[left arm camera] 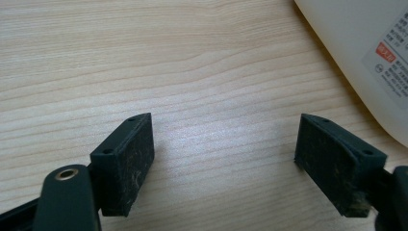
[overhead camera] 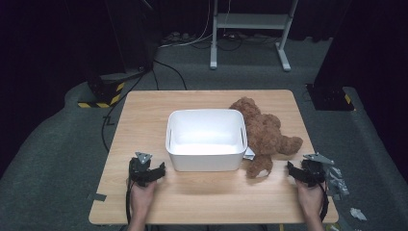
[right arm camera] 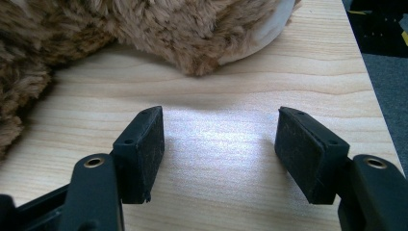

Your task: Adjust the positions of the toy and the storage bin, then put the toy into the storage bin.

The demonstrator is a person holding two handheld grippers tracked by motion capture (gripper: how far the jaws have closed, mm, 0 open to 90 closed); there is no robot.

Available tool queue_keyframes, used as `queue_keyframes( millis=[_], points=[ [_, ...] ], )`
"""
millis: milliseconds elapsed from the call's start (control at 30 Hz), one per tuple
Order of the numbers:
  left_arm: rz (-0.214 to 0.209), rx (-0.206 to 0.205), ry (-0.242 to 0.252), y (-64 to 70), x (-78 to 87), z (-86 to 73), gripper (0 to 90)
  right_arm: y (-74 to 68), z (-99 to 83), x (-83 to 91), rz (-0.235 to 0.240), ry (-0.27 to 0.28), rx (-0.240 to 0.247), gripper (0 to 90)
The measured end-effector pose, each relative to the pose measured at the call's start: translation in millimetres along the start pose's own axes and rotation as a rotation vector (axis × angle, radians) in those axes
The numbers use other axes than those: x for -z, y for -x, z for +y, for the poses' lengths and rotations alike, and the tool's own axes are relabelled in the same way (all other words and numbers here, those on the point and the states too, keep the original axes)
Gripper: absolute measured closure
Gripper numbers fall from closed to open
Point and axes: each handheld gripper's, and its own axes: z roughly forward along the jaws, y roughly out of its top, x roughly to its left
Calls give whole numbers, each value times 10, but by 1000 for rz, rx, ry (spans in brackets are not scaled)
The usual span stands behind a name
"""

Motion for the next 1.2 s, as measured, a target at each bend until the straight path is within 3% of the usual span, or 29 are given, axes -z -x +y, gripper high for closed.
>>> queue_keyframes(
  millis=[233, 400, 567, 633, 767, 900, 933, 1067, 1200],
  points=[
    [7, -2, -4, 7, 13, -7, 215, 22, -3, 0, 10, 5, 4, 339],
    [7, 2, -1, 10, 11, -8, 215, 19, -3, -3, 14, 13, -34, 333],
    [7, -1, -3, 8, 12, -7, 215, 37, -1, -8, 19, 14, -19, 315],
    [6, 6, 2, 12, 9, -8, 215, 20, 16, -28, 2, -6, 8, 253],
    [7, -3, -4, 6, 13, -7, 215, 36, 34, -51, 0, -8, 2, 221],
    [7, -3, -5, 6, 13, -7, 215, 52, 35, -30, 10, -19, 4, 303],
    [8, -2, -5, 7, 14, -6, 215, 92, 24, 22, 26, -12, -16, 404],
    [8, -3, -6, 7, 14, -6, 215, 180, -17, 97, 50, 17, -55, 380],
    [8, -2, -5, 7, 14, -6, 215, 200, -38, 153, 70, 45, -56, 381]
  ],
)
